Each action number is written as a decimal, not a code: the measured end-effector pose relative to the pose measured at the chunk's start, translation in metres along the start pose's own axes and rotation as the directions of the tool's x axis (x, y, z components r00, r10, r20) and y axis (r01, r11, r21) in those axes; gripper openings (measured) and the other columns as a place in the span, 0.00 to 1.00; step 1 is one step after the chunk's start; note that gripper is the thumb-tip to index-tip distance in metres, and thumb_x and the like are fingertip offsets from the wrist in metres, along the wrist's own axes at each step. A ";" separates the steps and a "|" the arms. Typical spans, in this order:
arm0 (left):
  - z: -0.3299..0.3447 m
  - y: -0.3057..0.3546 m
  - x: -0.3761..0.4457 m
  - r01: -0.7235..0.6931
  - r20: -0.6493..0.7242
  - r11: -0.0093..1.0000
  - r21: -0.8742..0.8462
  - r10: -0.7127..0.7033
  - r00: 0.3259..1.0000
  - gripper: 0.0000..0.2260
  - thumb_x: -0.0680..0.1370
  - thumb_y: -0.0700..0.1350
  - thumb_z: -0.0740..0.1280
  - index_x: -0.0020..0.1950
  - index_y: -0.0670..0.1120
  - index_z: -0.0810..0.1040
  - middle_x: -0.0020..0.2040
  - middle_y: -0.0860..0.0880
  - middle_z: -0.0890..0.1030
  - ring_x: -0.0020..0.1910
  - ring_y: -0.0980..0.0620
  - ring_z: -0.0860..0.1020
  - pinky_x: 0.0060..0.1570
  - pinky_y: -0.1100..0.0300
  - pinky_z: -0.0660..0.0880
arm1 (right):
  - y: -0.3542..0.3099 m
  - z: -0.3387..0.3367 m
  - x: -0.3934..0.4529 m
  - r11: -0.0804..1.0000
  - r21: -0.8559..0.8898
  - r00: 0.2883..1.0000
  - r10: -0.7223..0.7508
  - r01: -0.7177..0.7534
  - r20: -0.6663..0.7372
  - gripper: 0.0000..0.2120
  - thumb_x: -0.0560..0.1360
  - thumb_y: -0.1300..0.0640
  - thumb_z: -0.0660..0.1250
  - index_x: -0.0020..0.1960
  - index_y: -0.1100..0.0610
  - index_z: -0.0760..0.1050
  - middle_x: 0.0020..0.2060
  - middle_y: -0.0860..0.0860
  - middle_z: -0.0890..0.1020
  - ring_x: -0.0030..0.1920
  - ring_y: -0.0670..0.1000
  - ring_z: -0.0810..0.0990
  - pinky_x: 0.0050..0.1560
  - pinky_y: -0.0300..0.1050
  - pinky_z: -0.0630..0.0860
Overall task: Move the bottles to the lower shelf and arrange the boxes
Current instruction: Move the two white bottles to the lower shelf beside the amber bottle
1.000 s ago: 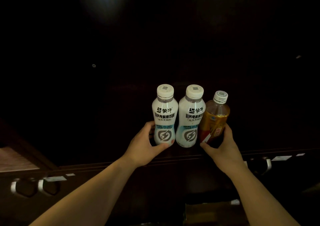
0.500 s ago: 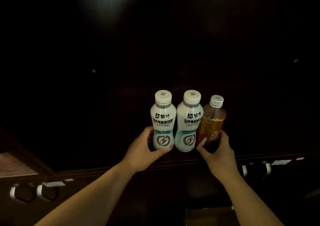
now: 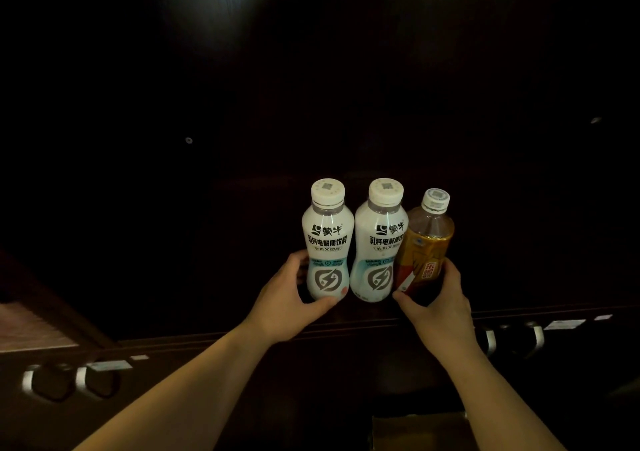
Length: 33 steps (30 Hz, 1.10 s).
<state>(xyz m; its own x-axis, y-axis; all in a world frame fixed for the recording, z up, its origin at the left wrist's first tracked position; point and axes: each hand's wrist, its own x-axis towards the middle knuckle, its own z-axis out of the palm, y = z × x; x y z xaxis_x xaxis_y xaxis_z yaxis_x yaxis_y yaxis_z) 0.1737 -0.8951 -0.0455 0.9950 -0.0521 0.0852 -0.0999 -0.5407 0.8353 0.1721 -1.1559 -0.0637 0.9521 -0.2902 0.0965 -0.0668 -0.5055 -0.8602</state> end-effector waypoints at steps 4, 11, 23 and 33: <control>-0.001 0.001 0.000 0.000 0.002 0.999 0.033 0.000 1.000 0.37 0.63 0.70 0.76 0.67 0.66 0.66 0.62 0.65 0.77 0.60 0.66 0.75 0.58 0.63 0.75 | 0.000 0.000 0.000 1.000 0.012 1.000 -0.002 0.002 0.000 0.47 0.64 0.44 0.80 0.74 0.39 0.56 0.68 0.47 0.76 0.71 0.57 0.70 0.67 0.64 0.71; -0.002 0.003 -0.001 0.000 -0.008 0.999 0.046 0.001 1.000 0.33 0.62 0.70 0.75 0.61 0.77 0.62 0.59 0.70 0.75 0.59 0.72 0.73 0.50 0.74 0.69 | 0.002 -0.001 0.000 0.999 0.029 1.000 -0.020 0.020 0.012 0.46 0.65 0.45 0.80 0.75 0.40 0.57 0.67 0.47 0.77 0.70 0.56 0.72 0.67 0.63 0.72; -0.001 0.000 0.000 0.001 0.008 0.999 0.041 -0.002 1.000 0.39 0.62 0.66 0.77 0.69 0.68 0.63 0.60 0.70 0.74 0.59 0.73 0.71 0.50 0.73 0.69 | 0.006 0.000 0.001 0.998 0.052 0.999 -0.036 0.036 -0.006 0.46 0.65 0.44 0.80 0.74 0.38 0.56 0.66 0.41 0.74 0.68 0.50 0.71 0.66 0.55 0.72; -0.016 -0.006 -0.024 0.104 0.010 0.995 -0.012 -0.104 0.995 0.37 0.70 0.65 0.71 0.75 0.58 0.63 0.67 0.61 0.72 0.64 0.61 0.71 0.58 0.65 0.68 | 0.004 -0.002 -0.047 0.994 0.100 0.998 0.038 -0.032 -0.056 0.47 0.67 0.46 0.80 0.77 0.45 0.56 0.72 0.46 0.67 0.68 0.42 0.65 0.64 0.44 0.66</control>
<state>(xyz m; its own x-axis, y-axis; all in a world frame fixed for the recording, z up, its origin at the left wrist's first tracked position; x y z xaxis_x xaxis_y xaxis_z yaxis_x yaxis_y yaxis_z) 0.1500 -0.8773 -0.0443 1.0000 -0.0041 -0.0075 0.0041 -0.5328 0.8462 0.1264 -1.1457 -0.0711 0.9306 -0.3543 0.0916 -0.0675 -0.4121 -0.9086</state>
